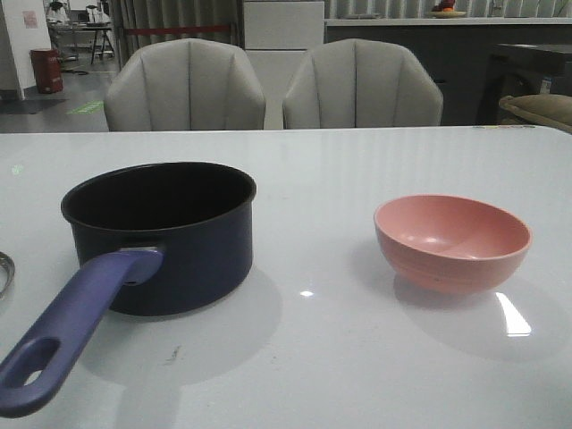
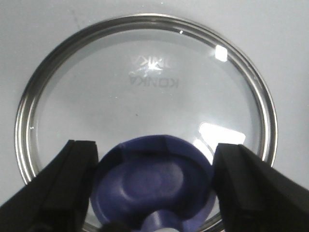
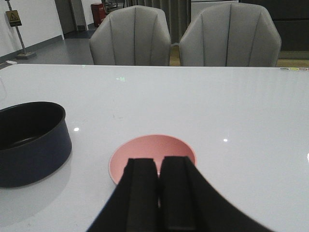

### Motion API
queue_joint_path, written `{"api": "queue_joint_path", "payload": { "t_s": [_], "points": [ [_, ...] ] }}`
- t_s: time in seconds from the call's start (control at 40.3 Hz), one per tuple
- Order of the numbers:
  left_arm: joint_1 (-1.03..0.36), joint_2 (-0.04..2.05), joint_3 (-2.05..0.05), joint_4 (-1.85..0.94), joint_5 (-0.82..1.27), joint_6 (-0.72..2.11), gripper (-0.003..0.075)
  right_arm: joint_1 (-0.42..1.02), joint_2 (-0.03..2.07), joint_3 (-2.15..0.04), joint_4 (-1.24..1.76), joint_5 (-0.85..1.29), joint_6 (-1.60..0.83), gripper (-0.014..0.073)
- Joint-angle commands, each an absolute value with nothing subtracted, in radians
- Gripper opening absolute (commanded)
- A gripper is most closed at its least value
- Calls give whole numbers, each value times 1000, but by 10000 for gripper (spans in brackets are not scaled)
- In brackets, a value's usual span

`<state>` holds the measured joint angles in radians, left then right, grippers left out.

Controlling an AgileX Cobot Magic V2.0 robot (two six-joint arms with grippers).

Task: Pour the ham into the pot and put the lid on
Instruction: 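Grasp the purple knob of the glass lid with the left gripper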

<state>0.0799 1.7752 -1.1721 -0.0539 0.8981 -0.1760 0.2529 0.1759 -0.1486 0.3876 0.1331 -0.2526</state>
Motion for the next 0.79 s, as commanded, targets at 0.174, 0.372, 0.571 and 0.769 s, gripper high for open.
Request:
{"api": "queue_joint_path", "payload": {
  "t_s": [0.174, 0.372, 0.571, 0.769],
  "points": [
    [81, 1710, -1244, -54, 921, -165, 407, 252, 187, -177, 392, 48, -257, 150],
    [81, 1660, -1312, -58, 939, -118, 407, 252, 187, -177, 392, 48, -257, 150],
    [81, 1643, -1397, -58, 1019, -97, 407, 252, 187, -177, 392, 48, -257, 150],
    [24, 1643, -1497, -77, 1076, -91, 407, 252, 187, -177, 392, 48, -257, 150]
  ]
}}
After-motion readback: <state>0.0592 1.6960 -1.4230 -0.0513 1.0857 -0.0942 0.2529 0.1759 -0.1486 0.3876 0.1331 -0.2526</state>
